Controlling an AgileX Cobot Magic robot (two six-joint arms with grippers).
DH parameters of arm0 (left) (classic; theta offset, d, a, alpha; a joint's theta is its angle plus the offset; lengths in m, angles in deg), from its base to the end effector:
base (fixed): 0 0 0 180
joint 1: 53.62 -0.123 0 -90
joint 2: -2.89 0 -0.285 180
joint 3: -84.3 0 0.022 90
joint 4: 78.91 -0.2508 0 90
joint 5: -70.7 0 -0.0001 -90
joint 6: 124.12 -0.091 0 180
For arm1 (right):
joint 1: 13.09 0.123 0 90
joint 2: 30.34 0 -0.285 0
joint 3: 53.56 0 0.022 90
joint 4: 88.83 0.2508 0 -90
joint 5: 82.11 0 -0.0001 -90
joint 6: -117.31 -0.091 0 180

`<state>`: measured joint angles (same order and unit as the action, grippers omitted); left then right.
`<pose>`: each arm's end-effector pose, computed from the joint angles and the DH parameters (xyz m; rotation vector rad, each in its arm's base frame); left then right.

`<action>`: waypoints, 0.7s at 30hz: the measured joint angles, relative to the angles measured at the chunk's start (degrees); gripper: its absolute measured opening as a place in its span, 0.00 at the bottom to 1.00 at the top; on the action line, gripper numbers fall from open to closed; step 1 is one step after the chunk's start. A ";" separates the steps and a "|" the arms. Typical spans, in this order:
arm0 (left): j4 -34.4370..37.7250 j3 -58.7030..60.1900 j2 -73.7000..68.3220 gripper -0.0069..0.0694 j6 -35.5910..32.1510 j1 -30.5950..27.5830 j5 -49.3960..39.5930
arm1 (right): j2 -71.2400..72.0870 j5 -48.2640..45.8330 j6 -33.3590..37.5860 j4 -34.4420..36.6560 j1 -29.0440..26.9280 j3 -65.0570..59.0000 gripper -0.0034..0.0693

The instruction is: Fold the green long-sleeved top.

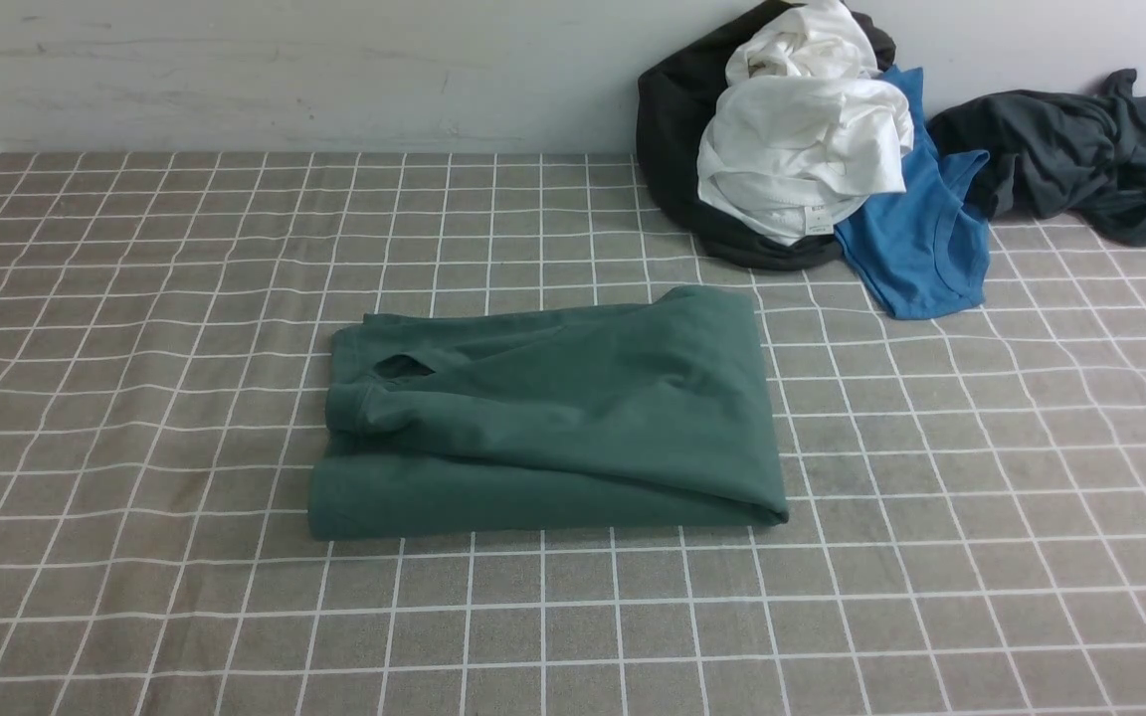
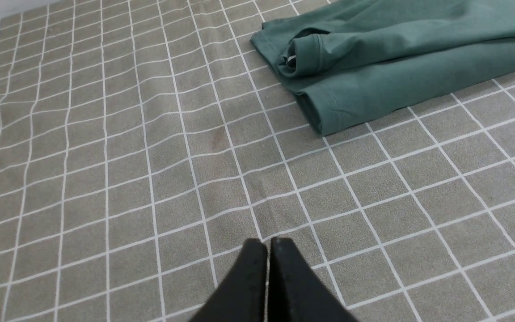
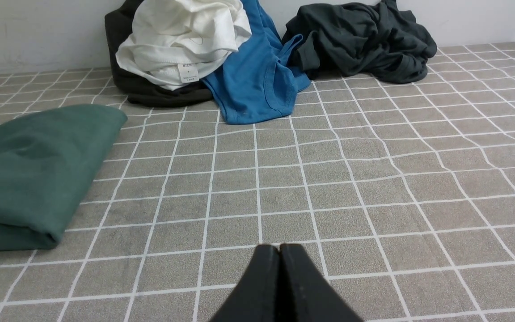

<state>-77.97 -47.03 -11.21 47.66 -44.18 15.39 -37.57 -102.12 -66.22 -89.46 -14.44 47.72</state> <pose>0.0163 -0.0040 0.2838 0.3151 2.0367 -0.0328 0.0533 -0.0016 0.1734 0.0718 1.8480 0.0158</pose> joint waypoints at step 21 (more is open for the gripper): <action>2.60 30.07 6.90 0.08 0.78 -13.50 36.85 | 0.00 -0.05 0.04 -0.01 0.00 0.04 0.03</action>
<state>-75.37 -16.96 -4.31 48.44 -57.68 52.24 -37.57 -102.17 -66.18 -89.47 -14.44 47.76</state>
